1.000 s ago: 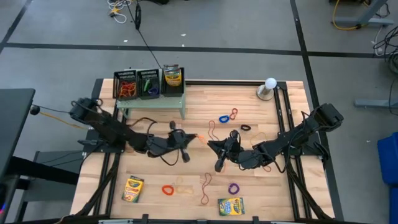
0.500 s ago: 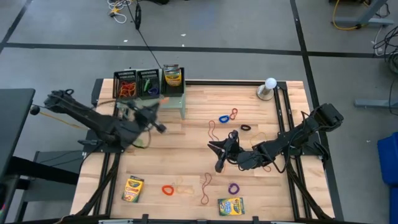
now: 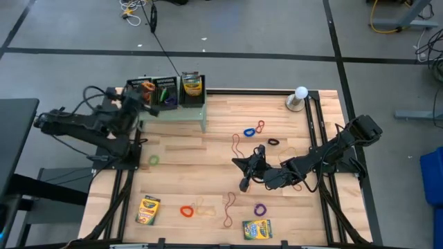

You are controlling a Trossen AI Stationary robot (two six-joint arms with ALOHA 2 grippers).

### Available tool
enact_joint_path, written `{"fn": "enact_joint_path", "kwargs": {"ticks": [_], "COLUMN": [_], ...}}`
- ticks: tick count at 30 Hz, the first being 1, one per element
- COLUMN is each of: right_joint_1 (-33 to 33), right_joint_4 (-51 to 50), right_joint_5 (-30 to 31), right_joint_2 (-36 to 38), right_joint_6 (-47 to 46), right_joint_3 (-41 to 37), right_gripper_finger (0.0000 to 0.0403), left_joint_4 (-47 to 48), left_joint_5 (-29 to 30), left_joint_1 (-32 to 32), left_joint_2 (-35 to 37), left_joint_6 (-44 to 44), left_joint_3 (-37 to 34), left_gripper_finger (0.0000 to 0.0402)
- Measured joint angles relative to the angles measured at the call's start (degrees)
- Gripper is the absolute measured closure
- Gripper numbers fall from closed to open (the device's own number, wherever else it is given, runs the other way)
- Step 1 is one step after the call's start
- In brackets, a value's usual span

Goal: Pick & Place Office Desk Supplies
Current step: Put the orange rubber band into the left black bin on the shelf

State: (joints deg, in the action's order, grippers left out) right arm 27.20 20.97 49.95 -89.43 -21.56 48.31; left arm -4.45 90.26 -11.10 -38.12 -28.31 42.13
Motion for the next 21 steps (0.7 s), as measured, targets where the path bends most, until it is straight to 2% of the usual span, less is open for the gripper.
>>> {"fn": "enact_joint_path", "kwargs": {"ticks": [4, 12, 16, 21], "right_joint_1": [0.0, 0.0, 0.0, 0.0], "right_joint_4": [-0.11, -0.11, -0.11, -0.11], "right_joint_5": [-0.01, -0.01, -0.01, -0.45], "right_joint_2": [0.02, 0.0, 0.0, 0.0], "right_joint_6": [0.02, 0.0, 0.0, 0.0], "right_joint_3": [0.0, 0.0, 0.0, 0.0], "right_gripper_finger": [0.039, 0.039, 0.039, 0.039], "left_joint_4": [2.36, 10.6, 18.82, 36.18], "left_joint_5": [0.32, -0.9, -8.71, -24.43], "left_joint_1": [5.38, 14.52, 19.02, 29.6], "left_joint_2": [2.25, 3.24, 4.04, 4.43], "left_joint_6": [-2.81, -2.59, 4.82, 22.45], "left_joint_3": [0.0, 0.0, 0.0, 0.0], "left_gripper_finger": [0.0398, 0.0398, 0.0398, 0.0398]}}
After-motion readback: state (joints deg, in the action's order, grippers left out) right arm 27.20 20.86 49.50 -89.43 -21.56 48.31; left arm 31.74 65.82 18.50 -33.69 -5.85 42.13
